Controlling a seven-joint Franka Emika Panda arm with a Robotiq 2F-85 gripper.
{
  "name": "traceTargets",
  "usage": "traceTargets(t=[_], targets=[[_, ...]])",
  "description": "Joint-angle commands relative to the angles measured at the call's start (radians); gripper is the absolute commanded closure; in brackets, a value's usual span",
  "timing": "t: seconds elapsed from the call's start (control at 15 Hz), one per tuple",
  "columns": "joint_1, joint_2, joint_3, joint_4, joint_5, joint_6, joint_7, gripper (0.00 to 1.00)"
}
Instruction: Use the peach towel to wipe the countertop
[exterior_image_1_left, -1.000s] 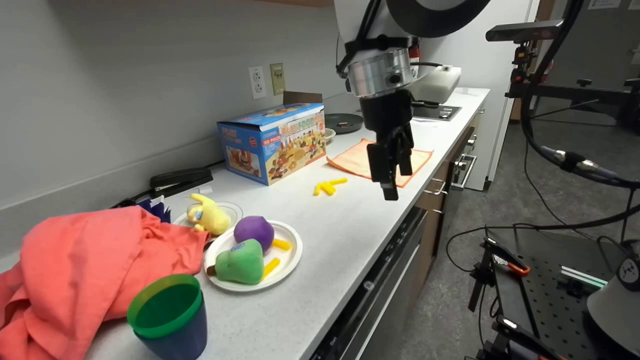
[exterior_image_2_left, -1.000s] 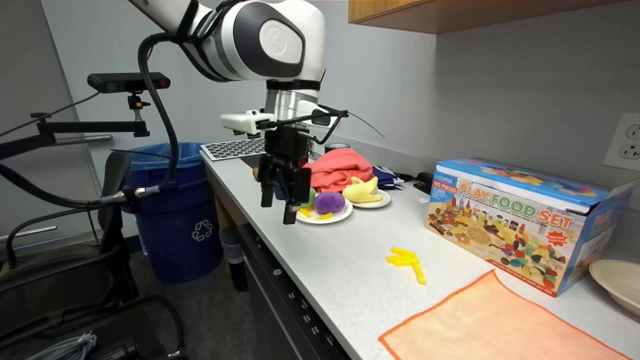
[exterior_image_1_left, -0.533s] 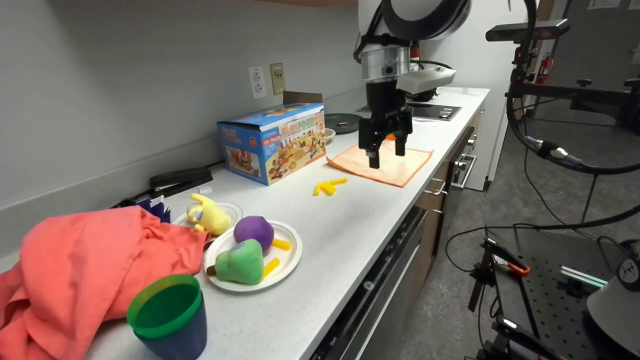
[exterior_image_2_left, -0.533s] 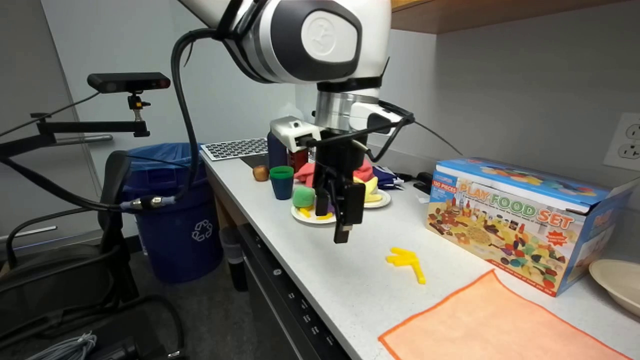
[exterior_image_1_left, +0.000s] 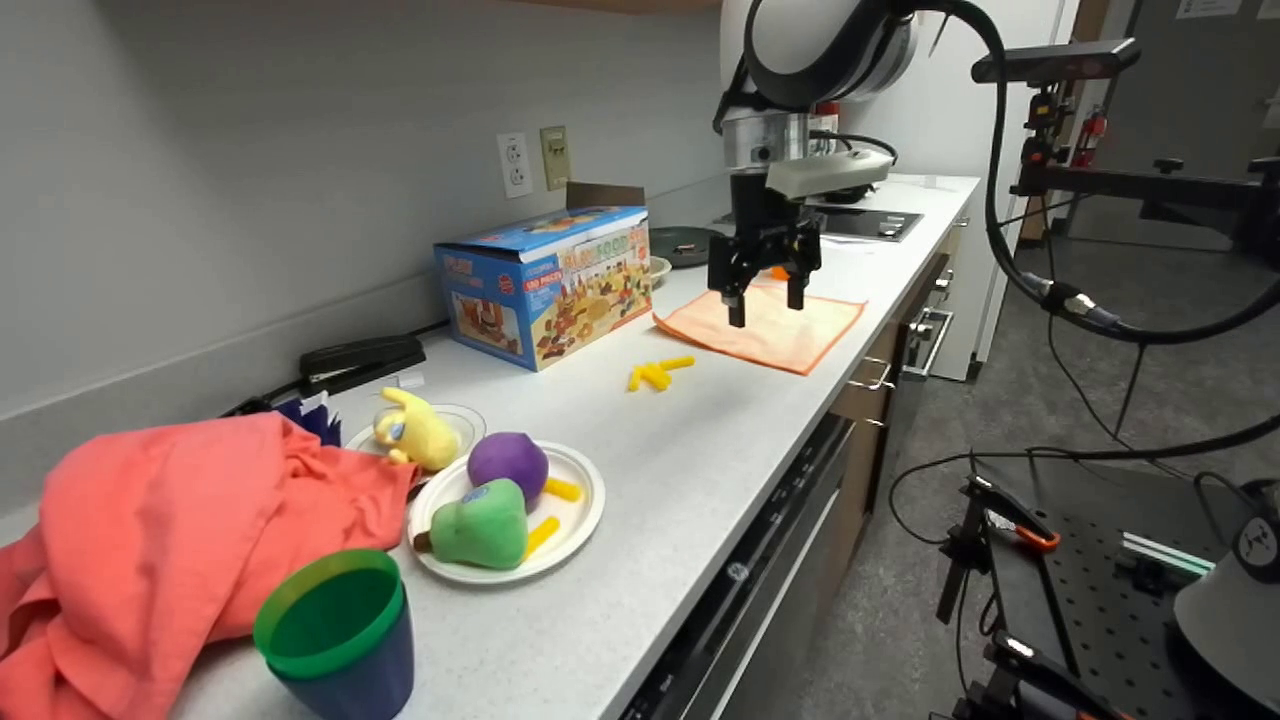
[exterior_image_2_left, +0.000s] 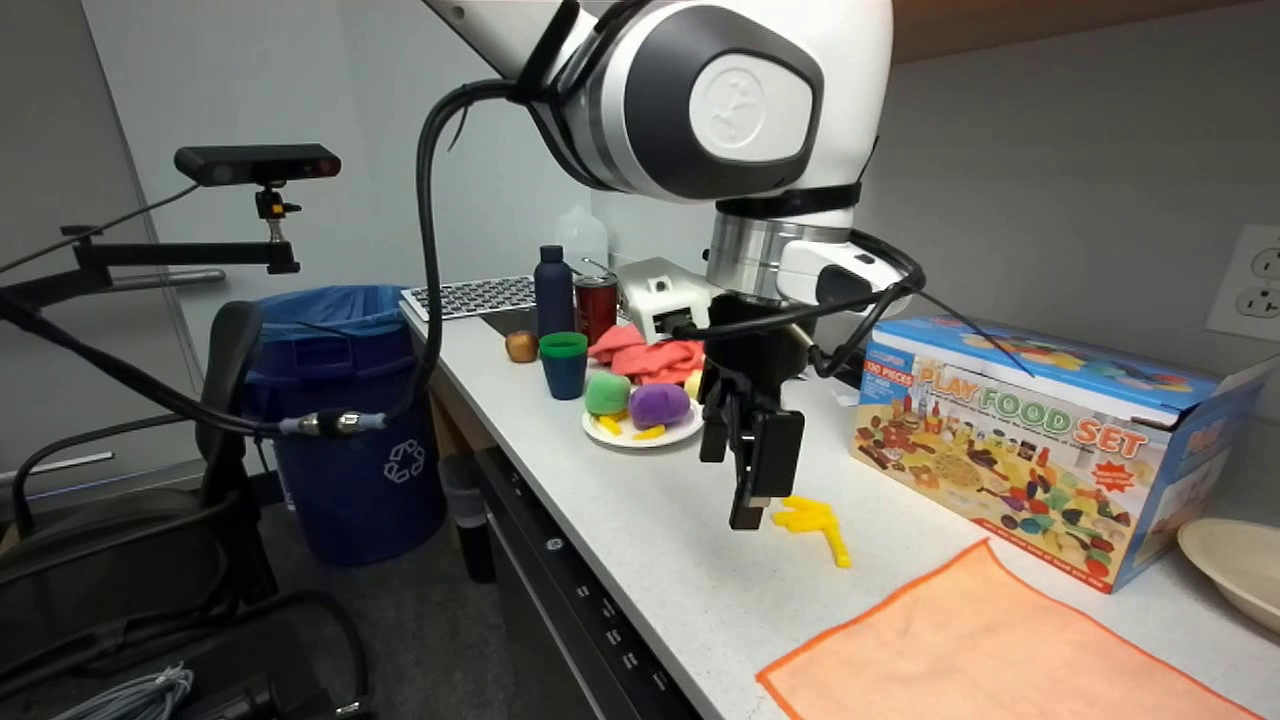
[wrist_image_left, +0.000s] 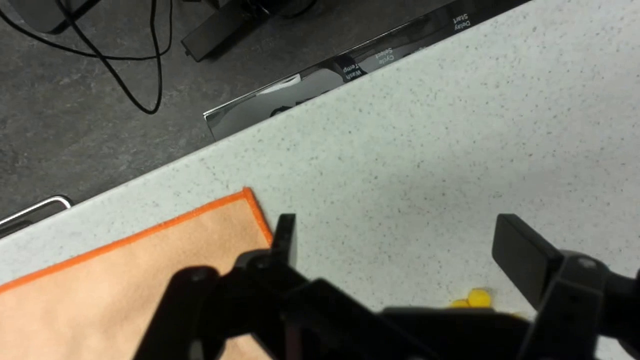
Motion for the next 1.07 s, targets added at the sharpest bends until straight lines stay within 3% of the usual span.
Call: traceTargets(t=[0.0,0.67,1.0], targets=[[0.000,0.000,-0.001,0.003,0.000,-0.002,0.001,0.00],[-0.034,0.211,-0.078,0.145,-0.012,0.247,0.271,0.00],[-0.031,0.350,-0.151,0.267,-0.039,0.303,0.429,0.00]])
